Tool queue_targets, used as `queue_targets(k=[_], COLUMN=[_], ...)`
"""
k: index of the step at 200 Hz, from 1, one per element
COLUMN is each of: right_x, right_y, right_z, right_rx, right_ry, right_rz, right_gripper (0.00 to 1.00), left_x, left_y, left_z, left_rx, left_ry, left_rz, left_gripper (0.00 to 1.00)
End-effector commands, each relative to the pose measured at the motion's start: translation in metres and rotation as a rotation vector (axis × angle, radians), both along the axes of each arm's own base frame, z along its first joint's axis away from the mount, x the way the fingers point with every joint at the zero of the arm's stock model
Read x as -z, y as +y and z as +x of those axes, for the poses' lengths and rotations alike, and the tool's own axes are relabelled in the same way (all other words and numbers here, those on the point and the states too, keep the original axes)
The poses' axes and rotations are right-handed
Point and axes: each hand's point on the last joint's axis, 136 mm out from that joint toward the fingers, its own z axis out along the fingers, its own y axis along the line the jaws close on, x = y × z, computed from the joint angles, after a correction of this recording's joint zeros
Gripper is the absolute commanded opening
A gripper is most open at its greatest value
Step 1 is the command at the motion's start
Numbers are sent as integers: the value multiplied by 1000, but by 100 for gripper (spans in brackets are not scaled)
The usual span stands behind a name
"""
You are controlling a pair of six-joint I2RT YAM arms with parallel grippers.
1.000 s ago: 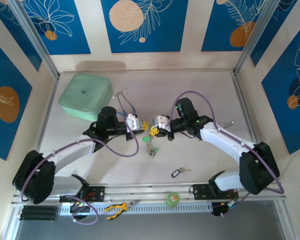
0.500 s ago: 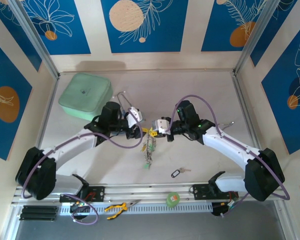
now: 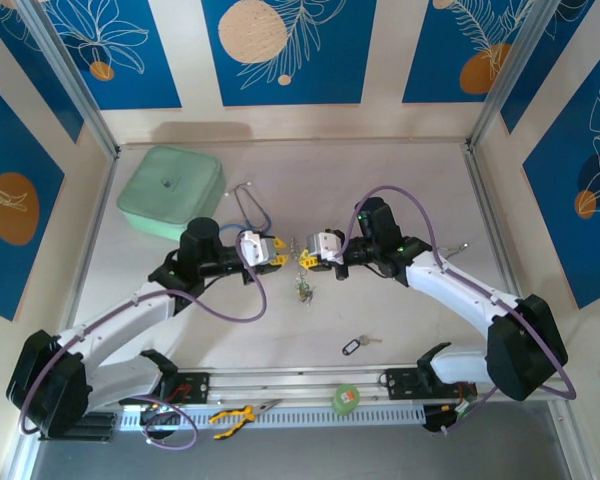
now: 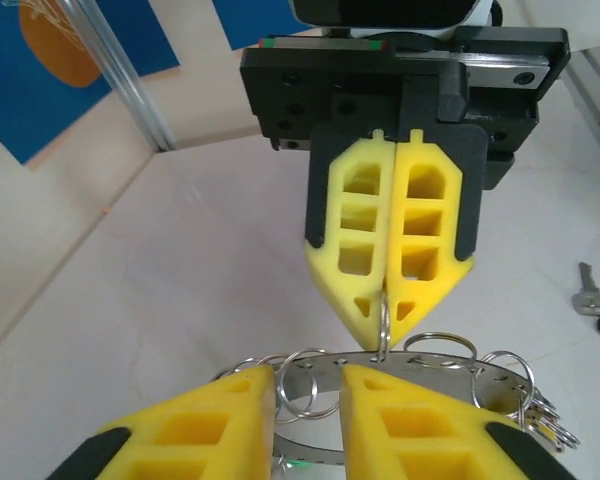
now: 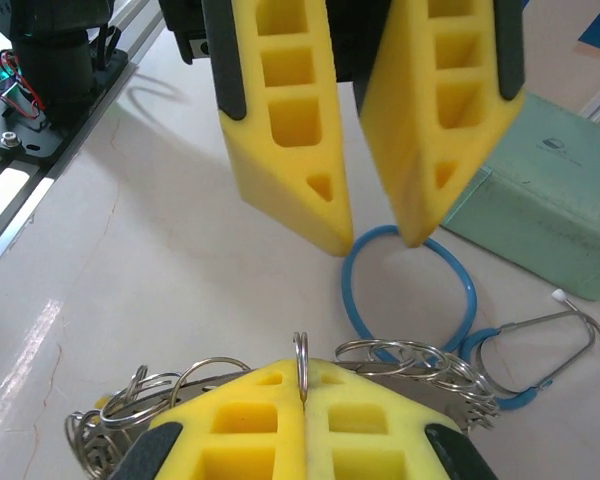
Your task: Put the keys on the keyring
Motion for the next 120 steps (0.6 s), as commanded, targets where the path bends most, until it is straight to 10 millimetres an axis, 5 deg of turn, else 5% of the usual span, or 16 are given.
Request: queue_targets(k=[1, 120], right_x=[-15, -13], right_y=[6, 14], right_z=[1, 4], right_rx=[-31, -28], right_ry=[-17, -21], right_rz=[48, 33], right_gripper=[0, 0], left_x=[2, 13], left_y=[-8, -18], left_z=[-8, -3], left_rx=[85, 119], left_ry=[-2, 66], left_rz=[8, 25], left_gripper=[22, 23])
